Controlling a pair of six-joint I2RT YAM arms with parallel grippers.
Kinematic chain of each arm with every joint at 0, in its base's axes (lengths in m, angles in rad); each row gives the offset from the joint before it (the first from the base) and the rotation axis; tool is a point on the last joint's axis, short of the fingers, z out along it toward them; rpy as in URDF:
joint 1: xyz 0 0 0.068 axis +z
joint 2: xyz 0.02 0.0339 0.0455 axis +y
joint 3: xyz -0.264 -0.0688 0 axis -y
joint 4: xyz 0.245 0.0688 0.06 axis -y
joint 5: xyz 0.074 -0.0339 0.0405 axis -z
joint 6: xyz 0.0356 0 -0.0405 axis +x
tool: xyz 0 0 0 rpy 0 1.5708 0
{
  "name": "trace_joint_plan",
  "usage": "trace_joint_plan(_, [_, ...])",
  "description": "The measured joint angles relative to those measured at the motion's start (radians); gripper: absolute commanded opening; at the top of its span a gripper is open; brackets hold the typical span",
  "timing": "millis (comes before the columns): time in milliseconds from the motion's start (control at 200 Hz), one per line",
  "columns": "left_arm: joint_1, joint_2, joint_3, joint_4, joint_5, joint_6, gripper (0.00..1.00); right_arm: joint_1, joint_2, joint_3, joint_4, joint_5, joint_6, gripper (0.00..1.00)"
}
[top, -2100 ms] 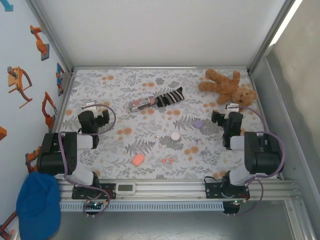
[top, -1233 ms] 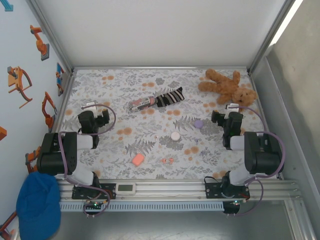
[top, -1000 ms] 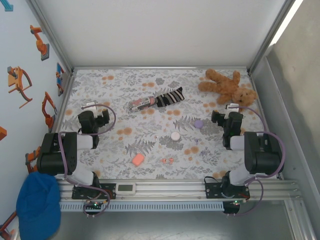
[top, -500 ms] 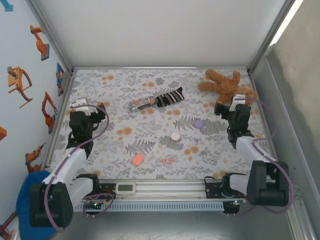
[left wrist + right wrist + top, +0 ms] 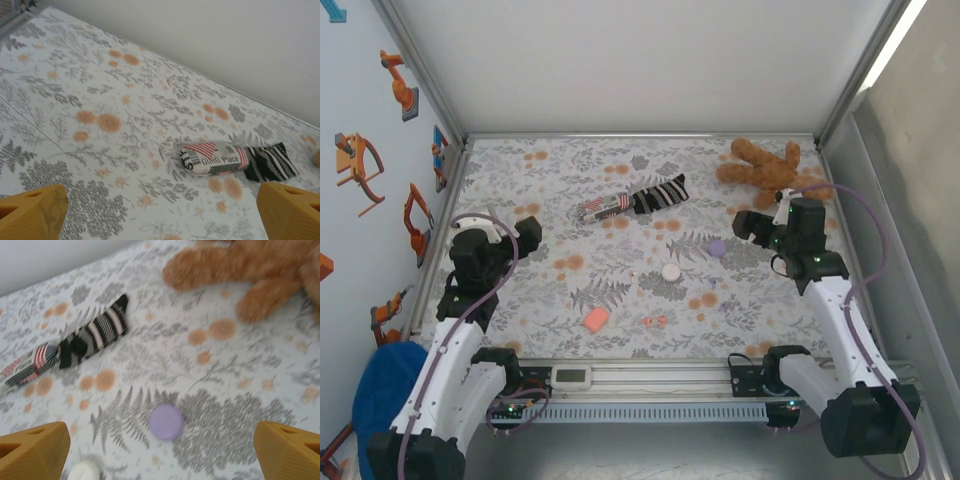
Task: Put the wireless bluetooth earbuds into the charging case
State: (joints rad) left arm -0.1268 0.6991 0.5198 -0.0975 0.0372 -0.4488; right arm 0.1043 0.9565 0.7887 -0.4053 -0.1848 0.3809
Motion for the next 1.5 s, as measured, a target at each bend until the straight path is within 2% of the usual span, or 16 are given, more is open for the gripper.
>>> trace_joint_plan(285, [-0.043, -0.019, -0.021, -0.069, 0.110, -0.068, 0.96, 0.354, 0.009, 0.002, -0.123, 0.143, 0.126, 0.92])
trace_joint_plan(446, [-0.050, -0.014, -0.021, -0.096, 0.124, -0.075, 0.96, 0.551, 0.153, 0.013, -0.129, 0.269, 0.182, 0.91])
trace_joint_plan(566, [-0.052, -0.015, -0.023, -0.101, 0.124, -0.078, 0.96, 0.636, 0.293, 0.030, -0.105, 0.332, 0.210, 0.91])
trace_joint_plan(866, [-0.062, -0.022, -0.023, -0.131, 0.111, -0.080, 0.96, 0.673, 0.582, 0.111, 0.013, 0.362, 0.233, 0.90])
trace_joint_plan(1097, [-0.063, -0.022, -0.023, -0.157, 0.090, -0.079, 0.96, 0.678, 0.737, 0.210, 0.048, 0.359, 0.229, 0.88])
trace_joint_plan(1502, [-0.063, -0.031, -0.022, -0.169, 0.082, -0.078, 0.96, 0.679, 0.786, 0.228, 0.033, 0.386, 0.229, 0.87])
